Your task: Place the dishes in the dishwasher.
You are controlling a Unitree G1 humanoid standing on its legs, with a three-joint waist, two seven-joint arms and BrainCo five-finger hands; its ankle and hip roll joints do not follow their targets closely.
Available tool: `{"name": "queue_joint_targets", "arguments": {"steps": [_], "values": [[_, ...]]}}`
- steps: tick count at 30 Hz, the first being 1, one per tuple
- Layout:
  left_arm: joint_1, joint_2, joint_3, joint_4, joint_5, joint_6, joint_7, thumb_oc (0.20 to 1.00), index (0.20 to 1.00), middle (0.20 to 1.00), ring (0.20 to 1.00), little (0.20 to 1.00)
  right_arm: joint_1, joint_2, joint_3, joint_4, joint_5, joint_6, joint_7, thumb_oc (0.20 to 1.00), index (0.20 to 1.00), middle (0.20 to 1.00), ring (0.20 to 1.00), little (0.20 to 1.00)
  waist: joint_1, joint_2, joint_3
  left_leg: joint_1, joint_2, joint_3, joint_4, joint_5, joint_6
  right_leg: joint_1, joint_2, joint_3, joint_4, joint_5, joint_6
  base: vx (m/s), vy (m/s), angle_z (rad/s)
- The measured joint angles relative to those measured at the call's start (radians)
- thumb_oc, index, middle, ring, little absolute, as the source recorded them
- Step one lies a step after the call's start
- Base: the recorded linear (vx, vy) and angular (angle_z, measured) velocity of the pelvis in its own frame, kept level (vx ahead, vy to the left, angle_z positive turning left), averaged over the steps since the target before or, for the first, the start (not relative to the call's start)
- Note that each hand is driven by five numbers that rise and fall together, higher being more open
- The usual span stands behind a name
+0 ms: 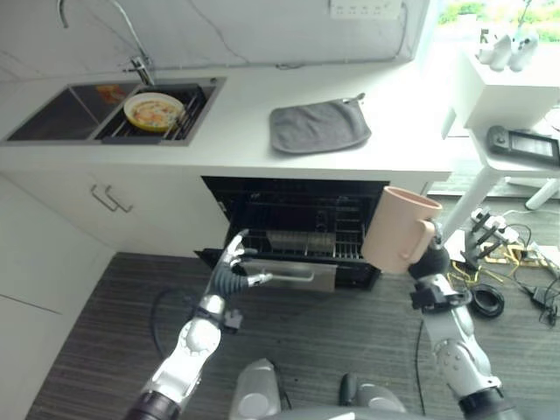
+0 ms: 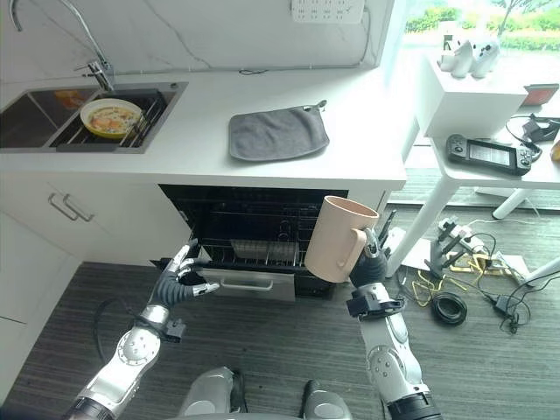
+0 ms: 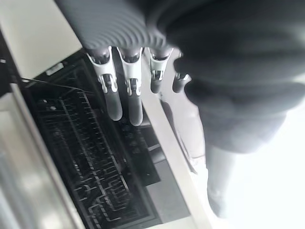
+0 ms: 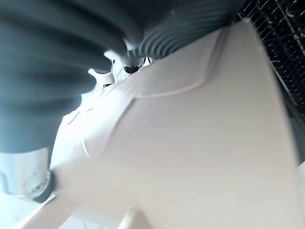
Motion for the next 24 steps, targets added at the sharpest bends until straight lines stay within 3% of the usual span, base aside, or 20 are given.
{"name": "queue_joint_targets", "arguments": {"steps": [2, 4, 6, 9, 11, 13, 14, 16, 19, 20, 22, 24], "values": [[-0.014, 0.001, -0.015, 0.0, 0.004, 0.0, 0.0, 1.0, 1.0, 1.0, 1.0, 1.0, -0.015, -0.011, 0.003, -0.003, 0.001, 0.001, -0.001, 0.2, 0.2, 0.2, 0.2, 0.2, 0.003, 0.015, -0.005, 0.08, -0.002, 0.008, -0.117, 0.002, -0.001, 0.008, -0.004, 0.023, -0.008, 0.013, 0.006, 0.13, 0.395, -0.34], [-0.036, 0.001, -0.016, -0.001, 0.037, -0.008, 0.001, 1.0, 1.0, 1.0, 1.0, 1.0, -0.013, -0.022, 0.001, -0.021, 0.001, 0.0, -0.001, 0.2, 0.2, 0.2, 0.2, 0.2, -0.02, 0.038, -0.008, 0.15, -0.008, 0.009, -0.136, 0.005, 0.003, 0.02, -0.008, 0.025, 0.006, 0.002, 0.028, 0.11, 0.389, -0.1], [-0.065, -0.004, -0.018, 0.012, 0.049, -0.007, 0.001, 1.0, 1.0, 1.0, 1.0, 1.0, -0.008, -0.01, -0.007, -0.034, 0.0, 0.0, 0.0, 0.2, 0.2, 0.2, 0.2, 0.2, -0.024, 0.028, -0.008, 0.172, -0.054, 0.029, -0.149, 0.054, 0.011, 0.001, -0.056, 0.037, 0.061, -0.027, 0.065, 0.09, 0.295, -0.07], [-0.077, -0.002, -0.018, 0.01, 0.078, -0.006, 0.001, 1.0, 1.0, 1.0, 1.0, 1.0, -0.008, 0.019, 0.004, -0.057, -0.002, 0.005, 0.0, 0.2, 0.2, 0.2, 0.2, 0.2, -0.023, 0.026, -0.009, 0.188, -0.131, 0.036, -0.149, 0.036, 0.034, -0.006, -0.134, 0.046, 0.103, -0.03, 0.08, 0.08, 0.214, 0.03], [-0.086, 0.014, -0.018, 0.009, 0.079, -0.004, 0.002, 1.0, 1.0, 1.0, 1.0, 1.0, -0.008, 0.039, 0.005, -0.062, -0.008, 0.007, -0.002, 0.2, 0.2, 0.2, 0.2, 0.2, 0.001, 0.021, -0.01, 0.203, -0.151, 0.038, -0.149, 0.016, 0.062, -0.035, -0.155, 0.046, 0.169, -0.006, 0.081, 0.09, 0.109, 0.06], [-0.082, 0.04, -0.018, 0.008, 0.08, 0.009, 0.002, 1.0, 1.0, 1.0, 1.0, 1.0, -0.008, 0.052, 0.006, -0.066, -0.027, 0.01, -0.002, 0.2, 0.2, 0.2, 0.2, 0.2, 0.014, 0.014, -0.011, 0.231, -0.14, 0.044, -0.169, 0.013, 0.068, -0.085, -0.163, 0.045, 0.26, -0.016, 0.091, 0.07, -0.115, -0.07], [-0.082, 0.049, -0.016, 0.006, 0.081, 0.009, 0.004, 1.0, 1.0, 1.0, 1.0, 1.0, -0.008, 0.051, 0.006, -0.065, -0.029, 0.011, -0.002, 0.2, 0.2, 0.2, 0.2, 0.2, 0.015, 0.008, -0.014, 0.234, -0.137, 0.046, -0.173, 0.012, 0.067, -0.095, -0.157, 0.045, 0.233, -0.022, 0.107, 0.05, -0.165, -0.1], [-0.084, 0.054, 0.019, 0.004, 0.081, 0.01, 0.006, 1.0, 1.0, 1.0, 1.0, 1.0, -0.017, 0.051, 0.004, -0.056, -0.032, 0.011, 0.007, 0.2, 0.2, 0.2, 0.2, 0.2, 0.01, -0.009, -0.017, 0.231, -0.126, 0.058, -0.183, 0.011, 0.067, -0.126, -0.129, 0.075, 0.066, 0.016, 0.179, 0.04, -0.17, -0.17], [-0.079, 0.056, 0.035, 0.001, 0.082, 0.011, 0.008, 1.0, 1.0, 1.0, 1.0, 1.0, -0.015, 0.049, 0.0, -0.024, -0.029, 0.012, 0.017, 0.2, 0.2, 0.2, 0.2, 0.2, -0.017, -0.053, -0.033, 0.234, -0.128, 0.033, -0.184, 0.006, 0.053, -0.135, -0.125, 0.081, -0.037, 0.121, 0.166, 0.01, -0.205, 0.25], [-0.053, 0.054, 0.037, -0.007, 0.082, 0.01, 0.008, 1.0, 1.0, 1.0, 1.0, 1.0, -0.016, 0.048, 0.0, -0.002, -0.022, 0.024, 0.026, 0.2, 0.2, 0.2, 0.2, 0.2, -0.002, -0.087, -0.054, 0.233, -0.127, 0.022, -0.184, 0.003, 0.028, -0.111, -0.106, 0.09, -0.086, 0.18, 0.113, 0.07, -0.209, 0.38], [-0.006, 0.032, 0.034, -0.028, 0.087, 0.009, 0.003, 1.0, 1.0, 1.0, 1.0, 1.0, -0.015, 0.026, -0.012, 0.001, -0.02, 0.026, 0.028, 0.2, 0.2, 0.2, 0.2, 0.2, 0.003, -0.061, -0.055, 0.23, -0.087, 0.005, -0.184, 0.003, 0.004, -0.065, -0.057, 0.066, -0.171, 0.215, 0.089, 0.08, -0.138, 0.19], [0.014, 0.011, 0.033, -0.028, 0.087, 0.008, -0.004, 1.0, 1.0, 1.0, 1.0, 1.0, -0.011, 0.018, -0.039, -0.003, -0.02, 0.026, 0.027, 0.2, 0.2, 0.2, 0.2, 0.2, 0.001, -0.037, -0.056, 0.234, -0.058, 0.002, -0.186, 0.002, 0.0, -0.044, -0.029, 0.044, -0.178, 0.218, 0.065, 0.06, -0.059, 0.19]]}}
